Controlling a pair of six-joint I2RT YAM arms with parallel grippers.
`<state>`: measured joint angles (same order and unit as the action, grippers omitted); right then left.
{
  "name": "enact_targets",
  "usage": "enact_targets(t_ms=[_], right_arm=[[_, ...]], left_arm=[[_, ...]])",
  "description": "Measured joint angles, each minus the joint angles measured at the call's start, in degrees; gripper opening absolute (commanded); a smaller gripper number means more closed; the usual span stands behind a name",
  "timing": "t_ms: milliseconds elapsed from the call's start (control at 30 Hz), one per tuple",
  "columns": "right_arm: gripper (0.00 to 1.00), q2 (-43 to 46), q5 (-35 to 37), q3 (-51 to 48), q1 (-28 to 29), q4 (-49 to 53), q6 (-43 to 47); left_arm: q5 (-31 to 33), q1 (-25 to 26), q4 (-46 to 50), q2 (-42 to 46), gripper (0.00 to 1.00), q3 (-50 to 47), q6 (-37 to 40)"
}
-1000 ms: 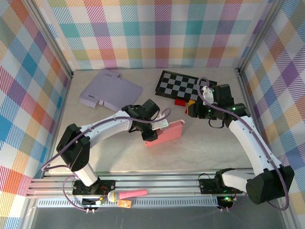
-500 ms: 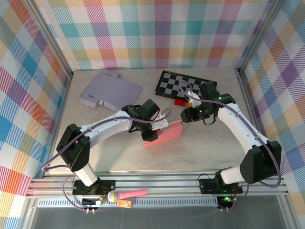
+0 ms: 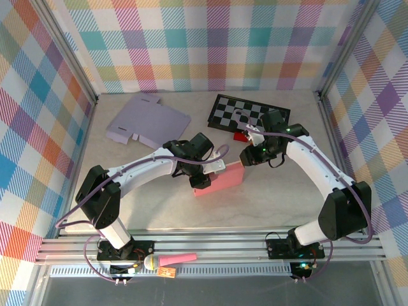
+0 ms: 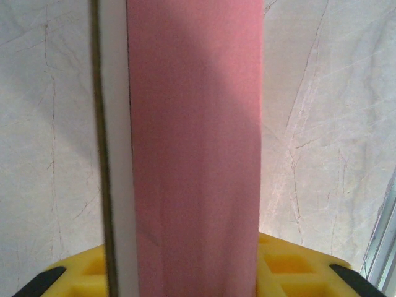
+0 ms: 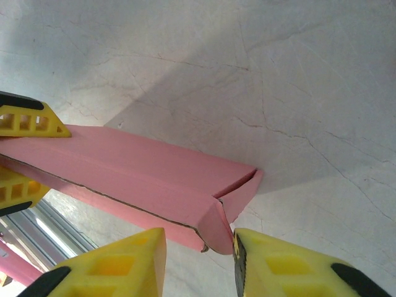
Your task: Fold the paper box
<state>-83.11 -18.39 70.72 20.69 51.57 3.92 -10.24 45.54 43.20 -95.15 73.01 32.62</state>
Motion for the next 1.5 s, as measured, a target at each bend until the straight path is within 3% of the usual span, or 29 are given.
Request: enact_targets(t_ms=[533, 1067, 1500], right_arm=[[0.21, -0.11, 7.13, 0.0, 3.41, 0.0, 0.0], [0.0, -0.11, 13.2, 0.83, 6.73, -0.02, -0.28], [0.0, 2.54, 18.27, -2.95, 9.57, -4.96, -5.29]], left_arm=[[-0.02, 0.0, 0.04, -0.13, 0.34, 0.13, 0.02], [-0.17, -0.22, 0.2, -0.72, 0.34, 0.79, 0.15], [-0.48, -0.76, 0.17, -0.81, 0.35, 0.87, -0.24]])
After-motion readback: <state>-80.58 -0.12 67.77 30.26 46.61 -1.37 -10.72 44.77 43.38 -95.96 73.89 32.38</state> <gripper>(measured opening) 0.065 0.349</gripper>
